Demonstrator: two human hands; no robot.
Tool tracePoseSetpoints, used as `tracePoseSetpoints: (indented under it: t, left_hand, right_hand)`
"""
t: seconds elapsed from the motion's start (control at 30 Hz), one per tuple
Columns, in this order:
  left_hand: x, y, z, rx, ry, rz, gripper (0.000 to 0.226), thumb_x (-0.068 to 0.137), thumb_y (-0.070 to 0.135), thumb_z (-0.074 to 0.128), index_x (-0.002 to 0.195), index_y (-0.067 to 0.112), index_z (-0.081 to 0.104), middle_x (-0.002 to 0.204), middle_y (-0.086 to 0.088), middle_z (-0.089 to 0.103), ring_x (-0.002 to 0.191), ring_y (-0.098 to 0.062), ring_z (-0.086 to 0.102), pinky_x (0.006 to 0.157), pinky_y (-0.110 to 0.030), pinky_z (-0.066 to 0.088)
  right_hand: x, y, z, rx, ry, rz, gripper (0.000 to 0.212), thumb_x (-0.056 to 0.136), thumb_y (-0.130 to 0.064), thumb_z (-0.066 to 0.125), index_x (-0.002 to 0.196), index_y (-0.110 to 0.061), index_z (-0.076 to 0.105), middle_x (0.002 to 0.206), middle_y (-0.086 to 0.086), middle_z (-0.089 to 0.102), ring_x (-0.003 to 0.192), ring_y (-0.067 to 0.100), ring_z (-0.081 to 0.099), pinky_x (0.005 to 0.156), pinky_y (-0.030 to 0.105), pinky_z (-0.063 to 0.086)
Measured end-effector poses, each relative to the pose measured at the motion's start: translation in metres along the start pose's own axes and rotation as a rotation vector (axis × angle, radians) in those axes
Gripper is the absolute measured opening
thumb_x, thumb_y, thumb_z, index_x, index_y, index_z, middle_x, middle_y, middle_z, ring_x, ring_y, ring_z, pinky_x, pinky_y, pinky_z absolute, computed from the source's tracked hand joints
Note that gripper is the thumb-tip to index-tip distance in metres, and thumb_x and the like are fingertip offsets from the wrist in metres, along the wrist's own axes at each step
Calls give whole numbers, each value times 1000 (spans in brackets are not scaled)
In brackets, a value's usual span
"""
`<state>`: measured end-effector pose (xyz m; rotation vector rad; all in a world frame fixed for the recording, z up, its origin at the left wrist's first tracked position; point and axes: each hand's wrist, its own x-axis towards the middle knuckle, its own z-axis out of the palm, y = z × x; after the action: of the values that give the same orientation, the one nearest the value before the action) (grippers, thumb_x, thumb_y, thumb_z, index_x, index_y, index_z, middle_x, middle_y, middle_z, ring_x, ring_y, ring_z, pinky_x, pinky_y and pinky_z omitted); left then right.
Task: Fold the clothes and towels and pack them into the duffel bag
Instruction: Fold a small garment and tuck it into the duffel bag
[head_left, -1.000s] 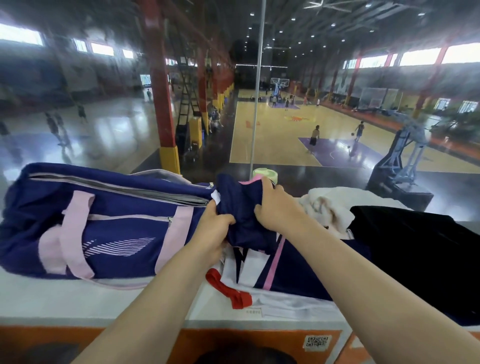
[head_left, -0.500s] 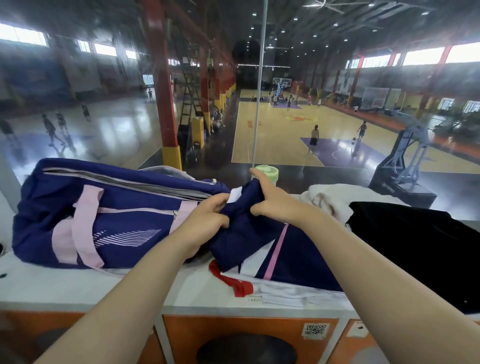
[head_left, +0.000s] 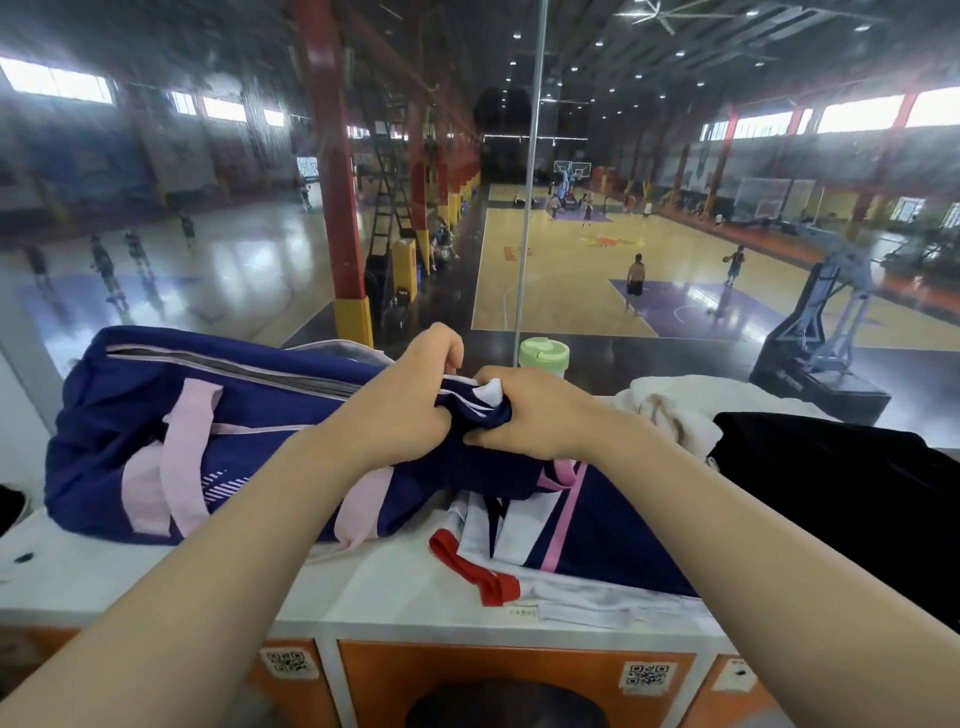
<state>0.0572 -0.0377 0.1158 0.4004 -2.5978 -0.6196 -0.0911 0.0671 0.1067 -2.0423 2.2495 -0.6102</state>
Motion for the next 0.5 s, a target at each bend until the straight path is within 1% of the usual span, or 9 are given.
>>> tracePoseSetpoints:
  t: [0.03, 0.1, 0.17, 0.2, 0.23, 0.3, 0.37, 0.43, 0.5]
  left_hand:
    - [1, -3, -2, -8, 20, 9, 39, 78, -6, 52, 94, 25, 34, 84, -2, 48, 67, -13, 46, 54, -26, 35]
    - [1, -19, -6, -61, 33, 6, 35, 80, 1, 59, 95, 25, 39, 90, 1, 52, 74, -12, 51, 62, -27, 41]
    - [-6, -44, -12, -68, -4, -34, 26, 85, 24, 67, 98, 29, 45, 101, 7, 59, 88, -9, 58, 75, -29, 48]
    - [-13, -61, -14, 6, -36, -78, 24, 86, 39, 65, 101, 32, 48, 106, 10, 60, 96, -9, 59, 82, -32, 49]
    - [-21, -78, -15, 145, -62, -126, 31, 84, 54, 58, 106, 33, 51, 112, 11, 60, 103, -10, 58, 88, -35, 48]
    - [-41, -110, -11, 441, -107, -223, 65, 77, 75, 39, 125, 32, 51, 129, 10, 57, 120, -16, 52, 103, -43, 39]
    - [-57, -128, 1, 529, -140, -296, 87, 73, 85, 19, 137, 33, 44, 143, 7, 49, 130, -19, 45, 112, -47, 28]
    - [-67, -131, 17, 602, -196, -318, 92, 71, 85, 3, 139, 36, 42, 144, 8, 48, 129, -19, 46, 110, -44, 30]
    - [-70, -121, 34, 696, -221, -323, 78, 81, 77, 6, 138, 38, 41, 142, 8, 49, 127, -18, 47, 107, -44, 32]
  right_hand:
    - [0, 1, 1, -4, 16, 8, 32, 82, -39, 72, 104, -23, 56, 87, -10, 62, 79, 11, 56, 70, 30, 45]
    - [-2, 3, 2, -80, 43, 0, 35, 85, -41, 67, 115, -27, 54, 96, -8, 66, 86, 15, 59, 71, 33, 47]
    - [-5, 4, 1, -190, 70, 1, 35, 89, -43, 61, 120, -32, 51, 103, -8, 67, 91, 18, 59, 67, 31, 42]
    - [-7, 6, -1, -228, 79, 15, 32, 90, -43, 59, 119, -32, 51, 103, -8, 66, 92, 19, 58, 66, 31, 40]
    - [-8, 8, -2, -248, 89, 33, 28, 91, -44, 57, 116, -31, 52, 103, -8, 65, 91, 20, 58, 66, 31, 40]
    - [-8, 12, -3, -247, 122, 86, 21, 91, -43, 56, 106, -28, 55, 97, -7, 62, 87, 21, 59, 65, 32, 42]
    - [-4, 16, -5, -226, 166, 157, 19, 91, -45, 55, 90, -26, 49, 86, -7, 55, 80, 23, 57, 64, 33, 43]
    - [2, 17, -4, -243, 213, 214, 23, 91, -46, 53, 86, -26, 43, 85, -5, 54, 80, 24, 56, 64, 34, 44]
    - [7, 13, -6, -280, 266, 263, 24, 90, -44, 53, 88, -22, 45, 88, 1, 59, 81, 26, 53, 65, 34, 42]
